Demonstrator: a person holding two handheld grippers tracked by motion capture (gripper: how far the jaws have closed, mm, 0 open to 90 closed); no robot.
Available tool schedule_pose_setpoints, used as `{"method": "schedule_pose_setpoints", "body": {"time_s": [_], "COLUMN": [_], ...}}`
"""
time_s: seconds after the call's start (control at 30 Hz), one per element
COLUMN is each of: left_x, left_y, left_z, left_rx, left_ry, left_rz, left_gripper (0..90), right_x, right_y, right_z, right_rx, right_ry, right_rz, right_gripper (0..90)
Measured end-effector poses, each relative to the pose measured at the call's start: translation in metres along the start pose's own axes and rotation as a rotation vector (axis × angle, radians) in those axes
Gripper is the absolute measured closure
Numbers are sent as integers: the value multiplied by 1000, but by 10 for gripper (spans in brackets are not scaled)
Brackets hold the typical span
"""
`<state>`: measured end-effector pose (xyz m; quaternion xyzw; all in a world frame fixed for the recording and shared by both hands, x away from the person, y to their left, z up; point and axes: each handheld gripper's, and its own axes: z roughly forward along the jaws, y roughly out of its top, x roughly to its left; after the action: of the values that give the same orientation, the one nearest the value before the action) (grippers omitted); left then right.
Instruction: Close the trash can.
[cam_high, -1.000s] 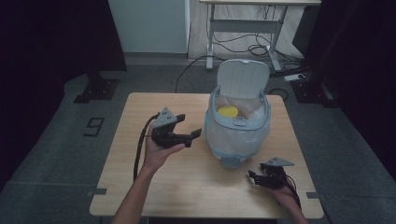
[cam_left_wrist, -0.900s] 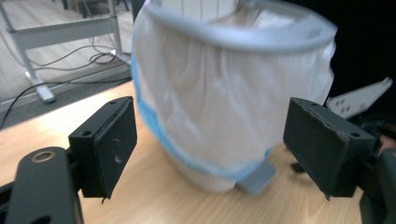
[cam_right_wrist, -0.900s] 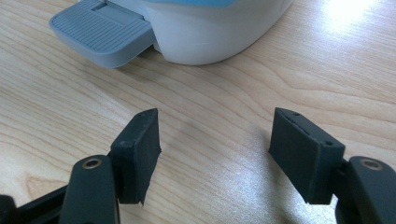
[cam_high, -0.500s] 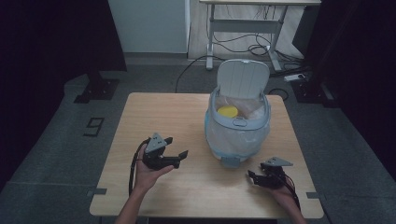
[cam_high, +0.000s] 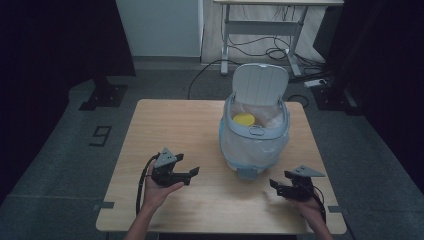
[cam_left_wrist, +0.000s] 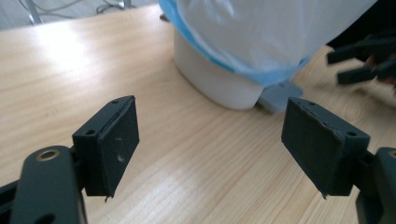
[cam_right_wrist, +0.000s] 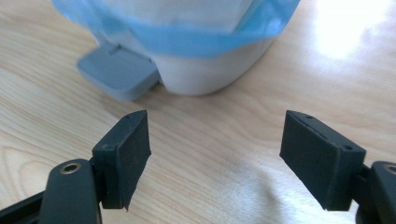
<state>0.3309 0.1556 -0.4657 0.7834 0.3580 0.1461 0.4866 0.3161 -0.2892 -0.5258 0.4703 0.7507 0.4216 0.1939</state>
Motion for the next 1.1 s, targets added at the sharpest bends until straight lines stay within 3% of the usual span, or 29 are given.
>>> {"method": "schedule_pose_setpoints", "body": {"time_s": [0.1, 0.13, 0.17, 0.27, 0.3, 0.4, 0.57, 0.73, 0.77, 0.9, 1.1], "left_x": [0, 0, 1, 1, 2, 2, 1, 0, 0, 1, 0], "left_y": [-3, -4, -5, -6, -6, -8, -8, -9, -10, -11, -13], "left_z": [4, 6, 7, 8, 8, 9, 11, 13, 13, 15, 17], "left_rx": [18, 22, 26, 32, 34, 39, 46, 54, 56, 64, 71], "left_ry": [-10, -17, -19, -20, -21, -25, -37, -55, -56, -69, -88], "left_rz": [3, 2, 2, 1, -2, -4, -8, -4, -4, -4, 1], "left_gripper": [194, 194, 194, 195, 200, 201, 201, 208, 208, 208, 206], "right_x": [-3, -4, -4, -4, -4, -6, -8, -8, -8, -9, -15], "right_y": [9, 18, 23, 33, 44, 61, 86, 124, 124, 156, 178], "right_z": [-14, -26, -33, -45, -57, -72, -87, -89, -89, -81, -74], "right_rx": [-43, -87, -109, -138, -166, -187, -220, -247, -247, -243, -240], "right_ry": [15, 72, 81, 92, 91, 67, 55, 69, 69, 68, 74], "right_rz": [30, 72, 79, 75, 69, 44, 28, -2, -2, -23, -15], "right_gripper": [235, 235, 235, 235, 239, 244, 249, 249, 249, 243, 241]}}
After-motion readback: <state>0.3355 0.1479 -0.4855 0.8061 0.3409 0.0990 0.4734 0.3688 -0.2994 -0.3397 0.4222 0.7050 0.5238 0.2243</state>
